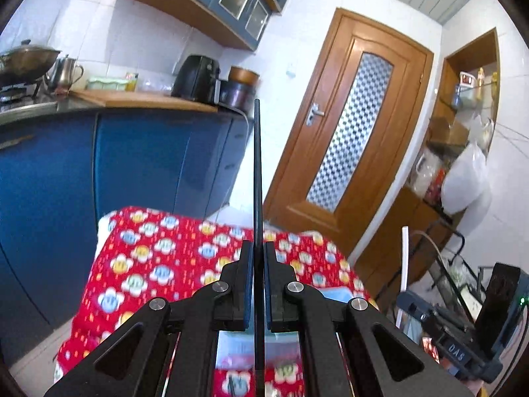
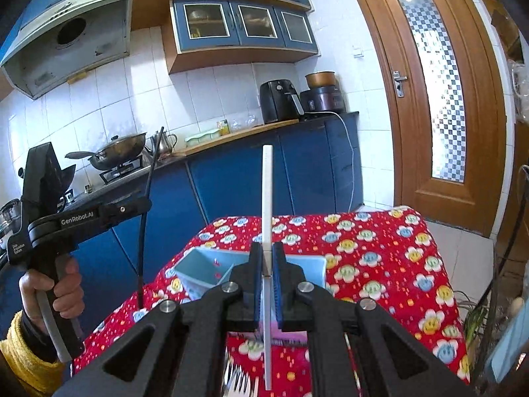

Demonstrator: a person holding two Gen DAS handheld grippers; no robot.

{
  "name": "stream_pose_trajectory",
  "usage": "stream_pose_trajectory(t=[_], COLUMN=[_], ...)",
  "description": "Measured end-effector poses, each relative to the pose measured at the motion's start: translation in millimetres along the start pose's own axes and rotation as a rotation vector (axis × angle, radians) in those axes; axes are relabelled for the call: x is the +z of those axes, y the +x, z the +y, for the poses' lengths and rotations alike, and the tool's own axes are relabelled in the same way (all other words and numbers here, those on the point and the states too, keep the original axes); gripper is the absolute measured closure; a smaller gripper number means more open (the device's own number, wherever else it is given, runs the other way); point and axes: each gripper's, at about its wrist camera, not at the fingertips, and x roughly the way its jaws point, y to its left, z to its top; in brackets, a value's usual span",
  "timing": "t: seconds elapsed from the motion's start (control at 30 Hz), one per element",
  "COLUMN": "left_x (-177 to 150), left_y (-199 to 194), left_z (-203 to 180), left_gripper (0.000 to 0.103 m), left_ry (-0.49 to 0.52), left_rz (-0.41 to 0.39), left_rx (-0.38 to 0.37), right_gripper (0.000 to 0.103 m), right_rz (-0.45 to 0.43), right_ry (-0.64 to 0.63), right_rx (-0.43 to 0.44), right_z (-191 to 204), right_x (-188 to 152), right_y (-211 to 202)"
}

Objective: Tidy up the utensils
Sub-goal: 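Lift both held chopsticks and carry them over the light blue box, then lower both chopsticks into the box and open both grippers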

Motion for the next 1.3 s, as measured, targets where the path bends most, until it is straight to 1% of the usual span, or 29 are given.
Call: stream_pose_trajectory(t=[0.13,0.37,0.47,0.57,0.7,0.9,1.13,1.23,1.27,1.3], left_x=[8.3,15.5,11.4,-1.4,-16.9,-34.3,-52.6,-58.4,-59.9,-62.1], left_y=[14.6,40.6,46.3,54.3,64.2,71.2,74.9,75.7,75.5,74.6], left_z=[-4.5,-8.5,-8.4,-9.5,-5.4,1.8,0.7,0.7,1.1,1.0], left_gripper=[0.097,0.097,0.097,0.097,0.097,0.097,0.097,0.097,0.097,0.097], left_ry=[0.018,0.094,0.112,0.141,0.138,0.142,0.16,0.162,0.161,0.159], left_rz=[-0.072,-0.185,-0.209,-0.22,-0.21,-0.188,-0.124,-0.093,-0.082,-0.077], left_rx=[0.012,0.067,0.07,0.083,0.071,0.071,0.075,0.072,0.071,0.071], right_gripper=[0.095,0.095,0.095,0.095,0.095,0.095,0.095,0.095,0.094,0.089], right_rz=[-0.04,-0.125,-0.16,-0.168,-0.156,-0.108,-0.029,-0.011,-0.004,-0.001], right_ry=[-0.021,-0.081,-0.092,-0.09,-0.098,-0.099,-0.083,-0.078,-0.075,-0.072], right_rx=[-0.011,-0.024,-0.039,-0.039,-0.047,-0.043,-0.045,-0.04,-0.039,-0.036], right_z=[-1.4,1.3,-0.2,-3.3,-3.0,-4.6,-9.9,-8.4,-8.1,-7.4], right_x=[5.6,11.5,10.2,4.6,-5.7,-19.3,-27.4,-28.9,-28.8,-28.8], right_y=[16.1,37.8,47.6,61.0,76.9,84.1,88.9,89.0,88.0,87.4])
